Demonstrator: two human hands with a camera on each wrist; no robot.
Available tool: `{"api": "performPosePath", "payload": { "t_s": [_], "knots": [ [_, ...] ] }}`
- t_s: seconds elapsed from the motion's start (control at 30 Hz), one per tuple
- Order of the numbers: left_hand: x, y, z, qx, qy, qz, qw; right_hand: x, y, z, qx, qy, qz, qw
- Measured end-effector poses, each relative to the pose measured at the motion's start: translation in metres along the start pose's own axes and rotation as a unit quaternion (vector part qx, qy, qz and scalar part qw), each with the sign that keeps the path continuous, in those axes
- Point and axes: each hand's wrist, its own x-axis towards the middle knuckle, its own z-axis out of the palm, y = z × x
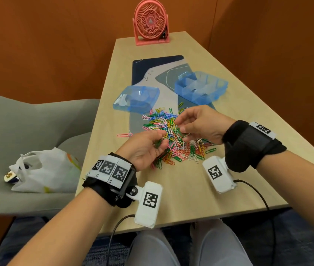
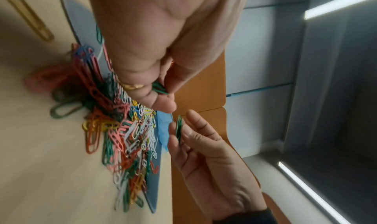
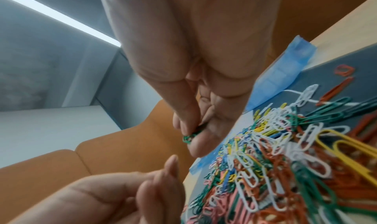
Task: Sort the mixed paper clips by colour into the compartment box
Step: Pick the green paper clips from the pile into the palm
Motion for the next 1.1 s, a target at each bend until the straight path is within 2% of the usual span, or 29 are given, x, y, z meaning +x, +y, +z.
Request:
{"api": "performPosePath", "payload": {
  "t_s": [0.17, 0.37, 0.5, 0.6, 0.7, 0.83, 0.97, 1.03, 1.1],
  "knots": [
    [-0.003, -0.001, 0.001, -0.111, -0.017, -0.026, 0.993, -0.003, -0.008, 0.011, -0.034, -0.025, -0.040, 0.998],
    [-0.007, -0.007, -0.002, -0.169, -0.030, -0.026, 0.985, -0.004, -0.013, 0.022, -0.040, -0.030, -0.079, 0.996],
    [-0.012, -0.009, -0.011, -0.175, -0.007, 0.001, 0.985, -0.005, -0.011, 0.012, -0.126, 0.003, -0.078, 0.989],
    [-0.015, -0.011, -0.021, -0.165, 0.013, 0.029, 0.986, -0.005, -0.004, 0.012, -0.251, -0.008, -0.057, 0.966],
    [-0.017, -0.014, -0.028, -0.165, 0.038, 0.045, 0.984, -0.005, 0.002, 0.022, -0.374, -0.044, -0.051, 0.925],
    [-0.020, -0.017, -0.035, -0.172, 0.057, 0.042, 0.983, -0.003, 0.007, 0.034, -0.454, -0.075, -0.044, 0.887],
    [-0.018, -0.014, -0.040, -0.200, 0.066, 0.026, 0.977, 0.003, 0.003, 0.036, -0.530, -0.074, -0.046, 0.844],
    [-0.015, -0.012, -0.044, -0.219, 0.068, 0.021, 0.973, 0.005, -0.001, 0.036, -0.540, -0.067, -0.054, 0.837],
    [-0.013, -0.012, -0.049, -0.230, 0.065, 0.013, 0.971, 0.007, -0.003, 0.038, -0.519, -0.073, -0.078, 0.848]
  ]
}}
